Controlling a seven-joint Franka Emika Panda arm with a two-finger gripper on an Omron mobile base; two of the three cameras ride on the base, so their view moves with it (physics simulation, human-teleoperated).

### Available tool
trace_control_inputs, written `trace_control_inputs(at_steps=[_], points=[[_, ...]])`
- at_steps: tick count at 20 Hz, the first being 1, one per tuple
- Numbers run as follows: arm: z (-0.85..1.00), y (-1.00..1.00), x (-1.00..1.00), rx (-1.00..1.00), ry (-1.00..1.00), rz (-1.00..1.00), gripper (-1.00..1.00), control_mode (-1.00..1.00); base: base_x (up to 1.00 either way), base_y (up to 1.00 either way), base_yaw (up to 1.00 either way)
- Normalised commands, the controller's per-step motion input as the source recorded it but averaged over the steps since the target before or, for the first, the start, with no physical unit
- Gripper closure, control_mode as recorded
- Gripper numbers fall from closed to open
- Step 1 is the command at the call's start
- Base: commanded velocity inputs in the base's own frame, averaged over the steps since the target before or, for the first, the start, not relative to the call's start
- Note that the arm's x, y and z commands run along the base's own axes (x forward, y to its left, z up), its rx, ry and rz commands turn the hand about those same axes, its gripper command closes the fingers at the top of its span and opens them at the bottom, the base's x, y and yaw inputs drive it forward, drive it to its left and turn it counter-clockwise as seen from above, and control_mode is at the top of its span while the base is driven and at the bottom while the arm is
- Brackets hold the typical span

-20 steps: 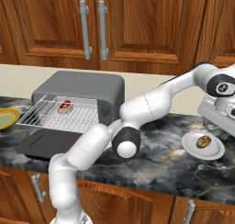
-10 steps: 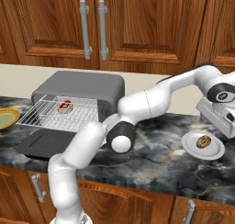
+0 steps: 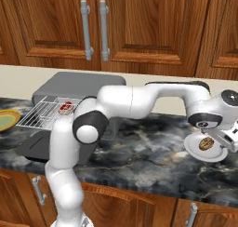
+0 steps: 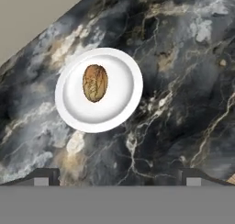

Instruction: Open the toaster oven door. Place the bread on the top rack in the toaster oven and place the steak on the bottom rack.

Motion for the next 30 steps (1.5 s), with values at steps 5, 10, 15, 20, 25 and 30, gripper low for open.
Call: trace_control_inputs(at_steps=[5, 10, 15, 20, 25, 30], points=[[-0.04, 0.2, 0.58, -0.36, 0.57, -0.01, -1.0, -1.0, 0.0, 0.0, 0.0], [-0.2, 0.17, 0.5, -0.18, 0.33, 0.0, -1.0, -1.0, 0.0, 0.0, 0.0], [0.07, -0.01, 0.43, 0.0, 0.41, 0.0, -1.0, -1.0, 0.0, 0.0, 0.0], [0.1, -0.21, 0.42, 0.06, 0.21, 0.0, -1.0, -1.0, 0.0, 0.0, 0.0], [0.01, -0.38, 0.31, 0.2, 0.04, 0.0, -1.0, -1.0, 0.0, 0.0, 0.0], [0.0, -0.4, 0.32, 0.27, 0.0, 0.0, -1.0, -1.0, 0.0, 0.0, 0.0]])
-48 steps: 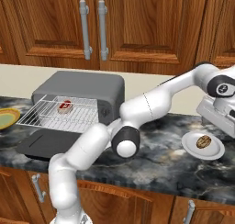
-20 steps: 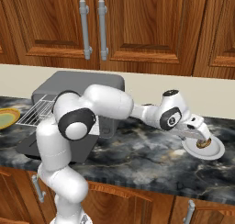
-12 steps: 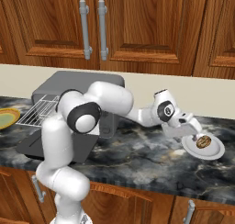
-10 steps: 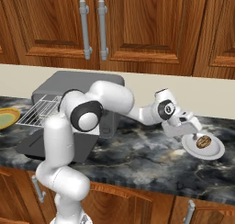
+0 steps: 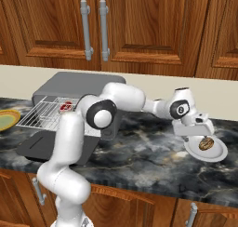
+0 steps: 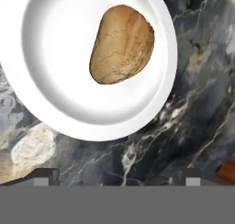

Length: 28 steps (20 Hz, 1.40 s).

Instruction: Open the toaster oven door. Place the bread on the top rack in the toaster oven and place the steak on the bottom rack.

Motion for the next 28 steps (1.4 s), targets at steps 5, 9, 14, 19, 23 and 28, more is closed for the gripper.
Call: trace_control_inputs(at_steps=[5, 9, 14, 19, 23, 28], points=[[-0.03, -0.28, 0.42, 0.24, -0.03, 0.0, -1.0, -1.0, 0.0, 0.0, 0.0], [-0.22, -0.09, 0.37, 0.15, -0.09, 0.0, -1.0, -1.0, 0.0, 0.0, 0.0], [-0.27, -0.21, 0.15, 0.03, -0.13, 0.0, -1.0, -1.0, 0.0, 0.0, 0.0], [-0.26, -0.1, 0.15, 0.0, -0.08, -0.01, -1.0, -1.0, 0.0, 0.0, 0.0], [-0.22, 0.12, 0.32, 0.0, -0.01, 0.0, -1.0, -1.0, 0.0, 0.0, 0.0], [-0.16, 0.0, 0.16, -0.03, 0.0, -0.01, -1.0, -1.0, 0.0, 0.0, 0.0]])
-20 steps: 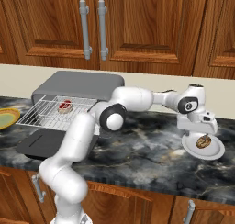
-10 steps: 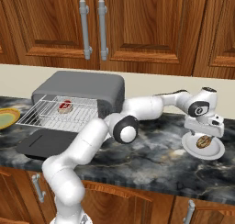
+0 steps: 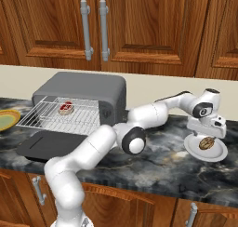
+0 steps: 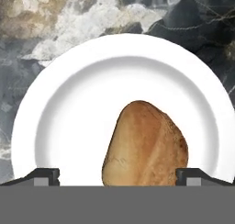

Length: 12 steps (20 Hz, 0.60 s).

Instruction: Open the toaster oven door. Place the bread on the top rack in the toaster oven and place the steak on the bottom rack.

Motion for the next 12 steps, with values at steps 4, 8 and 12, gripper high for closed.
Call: trace_control_inputs(at_steps=[4, 8, 12], points=[[-0.11, -0.1, -0.01, -0.07, 0.0, -0.07, -1.0, -1.0, 0.0, 0.0, 0.0], [-0.04, 0.05, -0.14, -0.02, 0.0, -0.1, -1.0, -1.0, 0.0, 0.0, 0.0], [0.13, 0.15, -0.04, -0.03, 0.0, -0.13, -1.0, -1.0, 0.0, 0.0, 0.0]])
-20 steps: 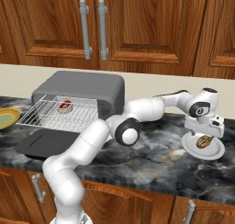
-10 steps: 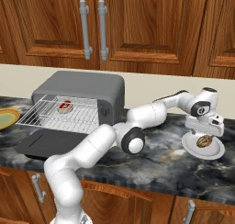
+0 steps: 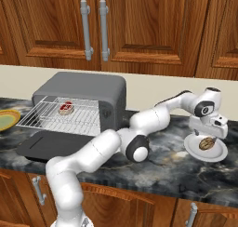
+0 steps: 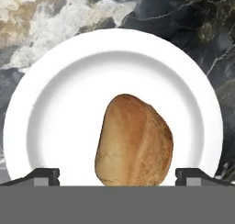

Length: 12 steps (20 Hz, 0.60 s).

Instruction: Open the toaster oven door. Place the bread on the top rack in the toaster oven and place the steak on the bottom rack.

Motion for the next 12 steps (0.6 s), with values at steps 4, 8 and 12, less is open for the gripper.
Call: trace_control_inputs(at_steps=[4, 8, 12], points=[[0.16, 0.0, -0.1, -0.08, 0.0, -0.19, -1.0, -1.0, 0.0, 0.0, 0.0], [-0.03, 0.01, -0.17, -0.09, 0.0, -0.23, -1.0, -1.0, 0.0, 0.0, 0.0], [-0.23, 0.11, -0.07, -0.04, 0.0, -0.22, -1.0, -1.0, 0.0, 0.0, 0.0]])
